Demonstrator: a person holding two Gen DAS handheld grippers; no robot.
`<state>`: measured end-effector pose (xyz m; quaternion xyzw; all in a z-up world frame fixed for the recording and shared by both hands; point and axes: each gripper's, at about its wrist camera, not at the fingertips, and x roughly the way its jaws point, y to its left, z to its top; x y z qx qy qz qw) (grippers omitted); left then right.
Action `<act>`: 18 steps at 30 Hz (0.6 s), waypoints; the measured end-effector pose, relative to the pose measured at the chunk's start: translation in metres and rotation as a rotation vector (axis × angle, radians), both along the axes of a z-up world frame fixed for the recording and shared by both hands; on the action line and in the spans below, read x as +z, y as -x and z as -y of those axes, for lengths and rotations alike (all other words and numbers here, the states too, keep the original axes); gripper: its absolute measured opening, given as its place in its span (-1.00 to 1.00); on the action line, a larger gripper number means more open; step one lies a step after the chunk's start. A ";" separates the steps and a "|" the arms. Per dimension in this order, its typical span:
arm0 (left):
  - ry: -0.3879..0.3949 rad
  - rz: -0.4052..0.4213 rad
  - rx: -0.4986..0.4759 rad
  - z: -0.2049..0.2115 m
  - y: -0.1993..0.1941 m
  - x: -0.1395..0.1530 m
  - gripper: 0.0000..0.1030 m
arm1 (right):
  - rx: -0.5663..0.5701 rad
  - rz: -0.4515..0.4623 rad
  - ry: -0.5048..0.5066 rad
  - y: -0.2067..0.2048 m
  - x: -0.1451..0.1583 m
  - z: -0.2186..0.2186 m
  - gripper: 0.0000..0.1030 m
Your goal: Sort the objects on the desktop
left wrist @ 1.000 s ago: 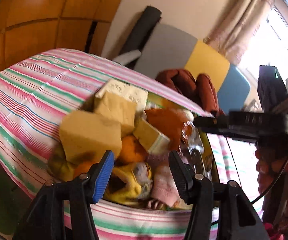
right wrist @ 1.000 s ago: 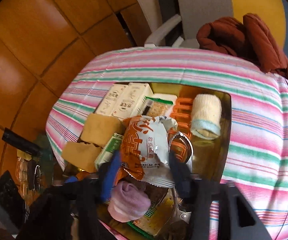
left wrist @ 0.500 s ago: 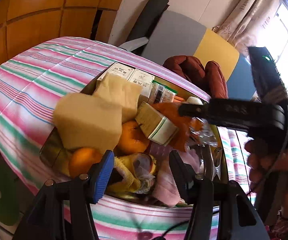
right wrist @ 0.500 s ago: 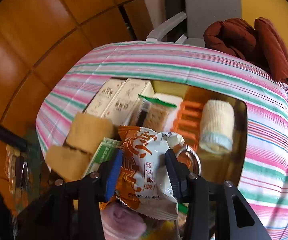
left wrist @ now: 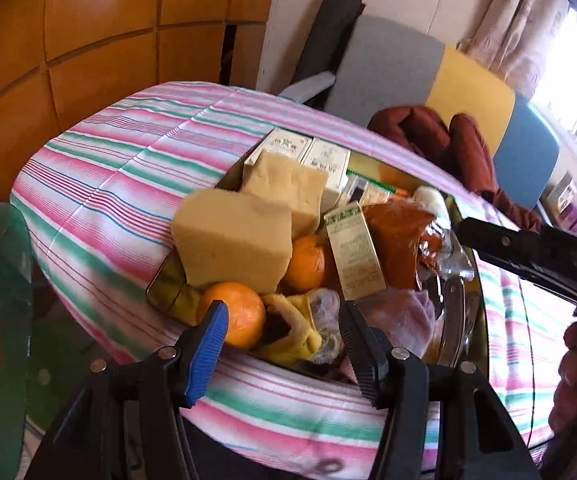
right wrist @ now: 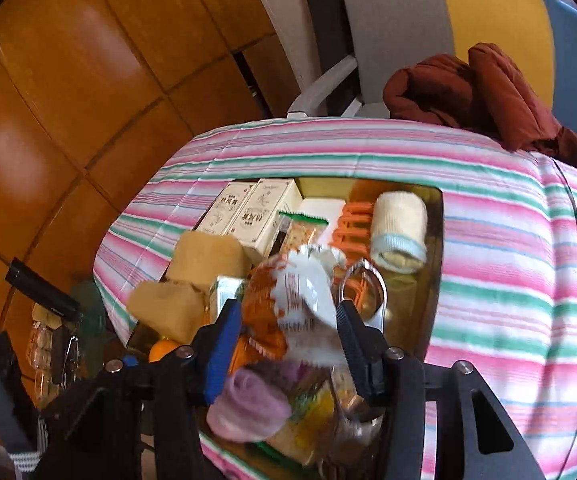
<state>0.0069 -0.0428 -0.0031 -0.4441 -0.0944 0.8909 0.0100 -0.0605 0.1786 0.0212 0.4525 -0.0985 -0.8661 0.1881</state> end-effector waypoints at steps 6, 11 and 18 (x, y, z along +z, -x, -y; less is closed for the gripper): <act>0.050 0.014 0.007 -0.010 -0.005 0.008 0.13 | -0.009 -0.036 -0.075 -0.023 0.006 0.007 0.35; 0.056 0.032 0.029 -0.010 -0.008 0.014 0.13 | -0.055 -0.096 -0.131 -0.038 0.015 0.007 0.81; 0.196 -0.017 0.088 -0.015 -0.017 0.025 0.13 | -0.113 -0.164 -0.209 -0.054 0.023 0.000 0.99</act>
